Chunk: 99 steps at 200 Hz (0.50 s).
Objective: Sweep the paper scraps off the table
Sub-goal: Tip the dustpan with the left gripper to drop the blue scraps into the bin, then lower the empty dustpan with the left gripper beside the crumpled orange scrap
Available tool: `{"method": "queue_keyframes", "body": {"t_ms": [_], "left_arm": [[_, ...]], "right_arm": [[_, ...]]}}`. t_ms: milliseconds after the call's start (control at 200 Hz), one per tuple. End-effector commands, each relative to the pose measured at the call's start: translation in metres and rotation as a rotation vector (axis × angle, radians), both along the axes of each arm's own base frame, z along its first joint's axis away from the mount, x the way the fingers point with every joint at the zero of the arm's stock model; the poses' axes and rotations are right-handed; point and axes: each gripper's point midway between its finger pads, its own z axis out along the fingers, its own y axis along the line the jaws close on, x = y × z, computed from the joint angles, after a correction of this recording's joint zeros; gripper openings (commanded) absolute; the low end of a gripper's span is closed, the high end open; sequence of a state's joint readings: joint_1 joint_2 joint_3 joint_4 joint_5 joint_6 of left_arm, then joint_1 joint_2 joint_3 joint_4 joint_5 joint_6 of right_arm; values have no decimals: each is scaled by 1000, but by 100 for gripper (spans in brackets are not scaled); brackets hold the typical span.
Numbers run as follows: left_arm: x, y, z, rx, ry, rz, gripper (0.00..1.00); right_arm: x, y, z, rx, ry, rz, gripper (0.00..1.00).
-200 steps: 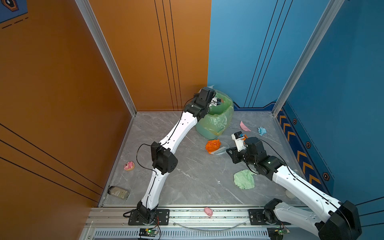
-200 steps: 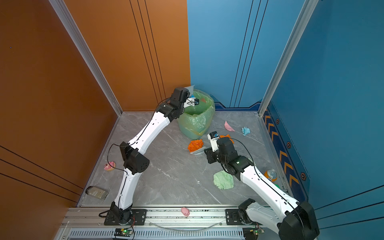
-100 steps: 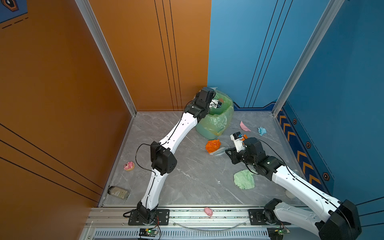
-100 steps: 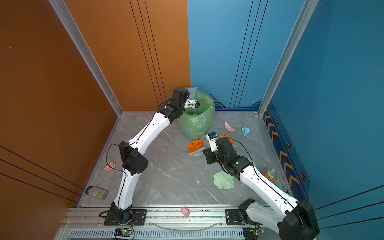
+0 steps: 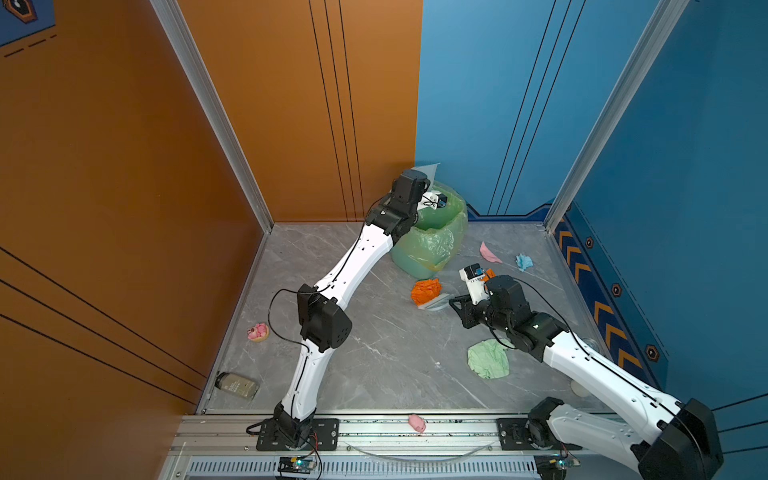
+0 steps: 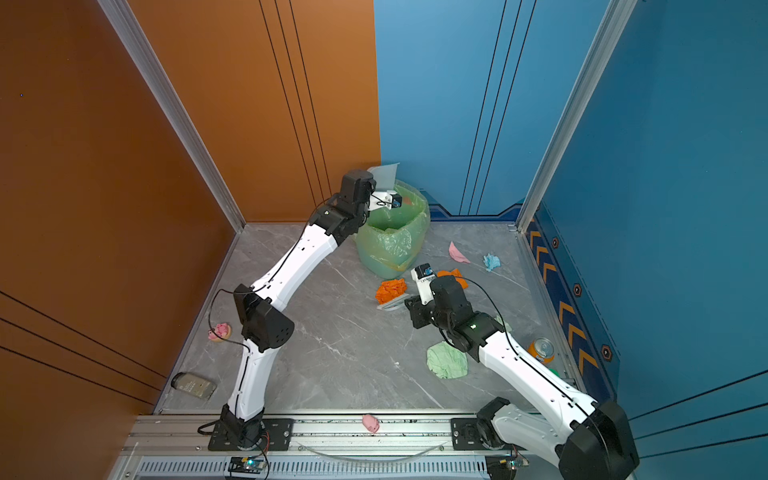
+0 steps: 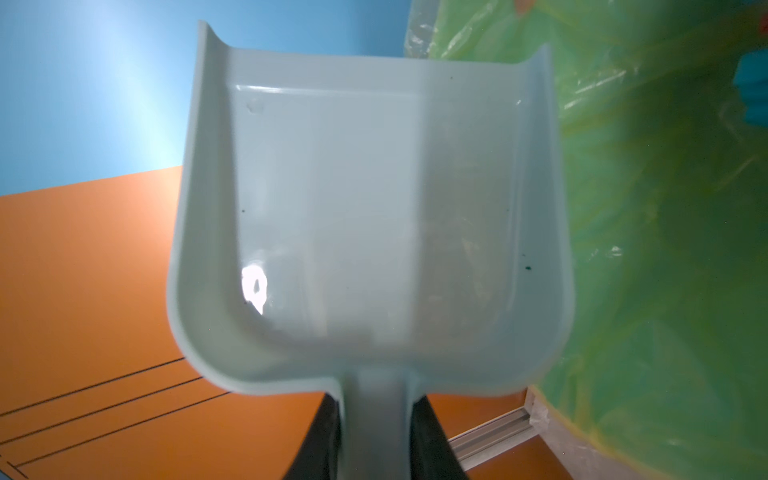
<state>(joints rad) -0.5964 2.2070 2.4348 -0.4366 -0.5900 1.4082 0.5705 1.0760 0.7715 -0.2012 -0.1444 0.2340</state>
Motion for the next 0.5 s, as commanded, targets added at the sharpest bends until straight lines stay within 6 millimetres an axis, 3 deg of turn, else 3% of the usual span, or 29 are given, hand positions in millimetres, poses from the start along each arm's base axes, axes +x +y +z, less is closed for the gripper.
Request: {"method": "queue_keyframes", "body": {"t_ms": [0,265,491], "left_arm": [[-19,13,57,-224,-89,-3,0],[-34,55,74,-447,-93,78,0],[-64,100,65,-669,-75,155,0]], "right_arm": [[6,1,14,31,-84,-22,0],[10,2,8,18,-79,-41,0],[14,5,0,7,-66,-53,0]]}}
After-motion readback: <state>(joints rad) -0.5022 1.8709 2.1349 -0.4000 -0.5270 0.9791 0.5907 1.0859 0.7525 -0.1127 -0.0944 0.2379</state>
